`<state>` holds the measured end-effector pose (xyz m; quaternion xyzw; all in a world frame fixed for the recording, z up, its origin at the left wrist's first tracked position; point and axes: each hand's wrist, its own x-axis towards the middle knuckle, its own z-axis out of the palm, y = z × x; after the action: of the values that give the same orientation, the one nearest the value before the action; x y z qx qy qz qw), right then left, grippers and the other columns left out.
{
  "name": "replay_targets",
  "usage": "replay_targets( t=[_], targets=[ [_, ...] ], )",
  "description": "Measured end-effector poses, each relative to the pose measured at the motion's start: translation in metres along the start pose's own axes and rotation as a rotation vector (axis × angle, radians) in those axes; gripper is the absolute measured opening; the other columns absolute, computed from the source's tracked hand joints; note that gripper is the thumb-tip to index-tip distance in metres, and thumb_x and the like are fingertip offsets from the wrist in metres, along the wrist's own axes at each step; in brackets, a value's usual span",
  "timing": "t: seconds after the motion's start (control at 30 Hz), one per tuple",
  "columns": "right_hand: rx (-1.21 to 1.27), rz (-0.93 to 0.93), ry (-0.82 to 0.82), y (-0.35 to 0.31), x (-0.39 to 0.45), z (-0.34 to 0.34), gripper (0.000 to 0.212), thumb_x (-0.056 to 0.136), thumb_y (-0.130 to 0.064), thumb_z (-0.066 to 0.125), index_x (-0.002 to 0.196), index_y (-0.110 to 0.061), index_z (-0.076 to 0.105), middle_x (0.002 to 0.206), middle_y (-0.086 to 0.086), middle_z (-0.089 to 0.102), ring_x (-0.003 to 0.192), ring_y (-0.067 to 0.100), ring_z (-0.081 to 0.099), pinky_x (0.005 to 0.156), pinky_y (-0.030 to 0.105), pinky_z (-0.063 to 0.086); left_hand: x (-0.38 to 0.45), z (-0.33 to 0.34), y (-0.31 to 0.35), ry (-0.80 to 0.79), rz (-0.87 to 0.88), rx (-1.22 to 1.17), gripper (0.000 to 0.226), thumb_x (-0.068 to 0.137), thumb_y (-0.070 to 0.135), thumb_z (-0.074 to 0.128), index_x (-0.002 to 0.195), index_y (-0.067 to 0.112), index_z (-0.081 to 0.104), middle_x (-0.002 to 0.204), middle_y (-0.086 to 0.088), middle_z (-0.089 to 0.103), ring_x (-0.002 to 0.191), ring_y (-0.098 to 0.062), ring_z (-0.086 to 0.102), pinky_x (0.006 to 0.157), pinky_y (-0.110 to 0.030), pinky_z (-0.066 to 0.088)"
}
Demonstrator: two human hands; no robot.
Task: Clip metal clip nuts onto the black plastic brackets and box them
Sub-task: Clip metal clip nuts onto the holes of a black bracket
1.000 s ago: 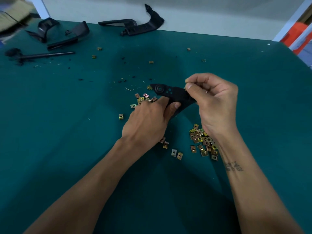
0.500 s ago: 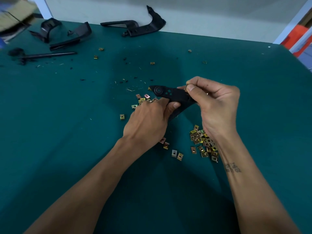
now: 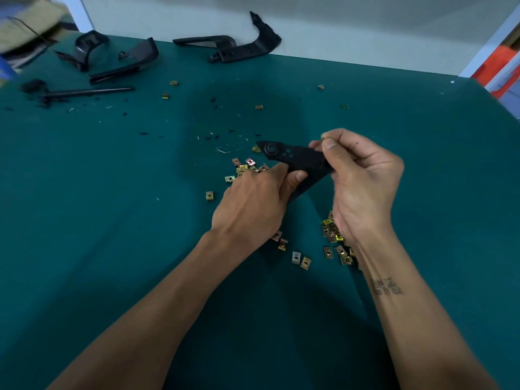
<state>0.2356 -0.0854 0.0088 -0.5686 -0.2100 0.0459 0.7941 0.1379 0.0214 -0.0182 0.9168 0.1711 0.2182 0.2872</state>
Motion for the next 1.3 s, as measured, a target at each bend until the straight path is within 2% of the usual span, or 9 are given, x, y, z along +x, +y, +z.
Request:
replay_targets(
  t=[0.27,0.43,0.6,0.77,0.9,1.03,1.1,1.2,1.3],
  targets=[
    [-0.208,-0.119,-0.093,-0.006,0.005,-0.009,0.028,0.088,0.000,0.068,0.081,-0.025,0.078,0.074,-0.001,0.074,0.079,0.025,0.073,0.081,0.046,0.059,0.000,0.000,-0.001,0.004,0.010,-0.010,0.046,0.102,0.065,0.026,0.067,0.035,0.028,0.057,0.007,0.041,0.050,-0.010,0.037,0.054,-0.035,0.033],
    [-0.231,-0.127,-0.110,-0.007,0.004,-0.010,0.024,0.086,-0.001,0.071,0.084,-0.024,0.077,0.075,-0.005,0.075,0.074,0.013,0.070,0.074,0.026,0.054,0.000,0.001,-0.002,-0.009,0.004,-0.008,0.046,0.099,0.067,0.023,0.068,0.033,0.029,0.059,0.004,0.044,0.052,-0.021,0.043,0.054,-0.036,0.036],
    [-0.200,-0.122,-0.086,-0.006,0.000,-0.008,0.026,0.085,-0.003,0.073,0.079,-0.028,0.080,0.076,-0.006,0.076,0.073,0.010,0.070,0.072,0.022,0.053,0.000,0.002,-0.004,0.006,0.010,-0.030,0.047,0.098,0.068,0.023,0.067,0.034,0.030,0.059,0.007,0.043,0.052,-0.015,0.040,0.055,-0.036,0.033],
    [-0.196,-0.118,-0.028,-0.004,-0.002,-0.008,0.025,0.087,-0.017,0.063,0.077,-0.030,0.082,0.076,0.001,0.075,0.076,0.022,0.068,0.073,0.046,0.053,0.000,0.003,-0.006,0.032,0.022,-0.054,0.048,0.102,0.065,0.029,0.065,0.034,0.030,0.057,0.007,0.043,0.050,-0.010,0.040,0.054,-0.035,0.031],
    [-0.200,-0.131,-0.054,0.000,-0.004,-0.007,0.031,0.087,-0.019,0.054,0.071,-0.025,0.079,0.069,0.017,0.066,0.067,0.037,0.056,0.065,0.056,0.047,0.001,0.003,-0.006,0.036,0.026,-0.044,0.048,0.101,0.065,0.028,0.065,0.034,0.030,0.056,0.009,0.040,0.049,-0.013,0.036,0.054,-0.035,0.028],
    [-0.127,-0.076,-0.047,-0.004,-0.006,-0.005,0.035,0.081,-0.026,0.048,0.070,-0.025,0.081,0.074,0.003,0.075,0.078,0.022,0.069,0.070,0.041,0.051,0.001,0.003,-0.008,0.036,0.027,-0.037,0.047,0.102,0.064,0.030,0.066,0.035,0.031,0.058,0.009,0.042,0.050,-0.010,0.038,0.054,-0.035,0.029],
    [-0.082,-0.041,-0.056,-0.005,-0.006,-0.004,0.037,0.080,-0.028,0.045,0.071,-0.021,0.081,0.078,0.008,0.078,0.087,0.028,0.075,0.077,0.037,0.056,0.001,0.003,-0.009,0.038,0.025,-0.056,0.047,0.102,0.065,0.029,0.067,0.035,0.033,0.058,0.009,0.043,0.051,-0.011,0.040,0.054,-0.035,0.030],
    [-0.050,-0.034,-0.075,-0.004,-0.005,-0.003,0.039,0.084,-0.014,0.044,0.073,-0.017,0.081,0.080,0.011,0.078,0.096,0.037,0.075,0.085,0.041,0.058,0.003,0.002,-0.010,0.033,0.015,-0.131,0.045,0.101,0.066,0.031,0.071,0.035,0.040,0.059,0.009,0.047,0.053,-0.016,0.045,0.054,-0.033,0.032],
    [-0.069,-0.042,-0.086,-0.003,-0.005,-0.001,0.053,0.090,0.001,0.037,0.073,-0.021,0.082,0.084,0.007,0.079,0.101,0.034,0.074,0.091,0.043,0.057,0.003,-0.001,-0.012,0.049,0.009,-0.196,0.043,0.101,0.064,0.033,0.068,0.039,0.043,0.058,0.010,0.048,0.053,-0.014,0.047,0.053,-0.031,0.028]
  ],
)
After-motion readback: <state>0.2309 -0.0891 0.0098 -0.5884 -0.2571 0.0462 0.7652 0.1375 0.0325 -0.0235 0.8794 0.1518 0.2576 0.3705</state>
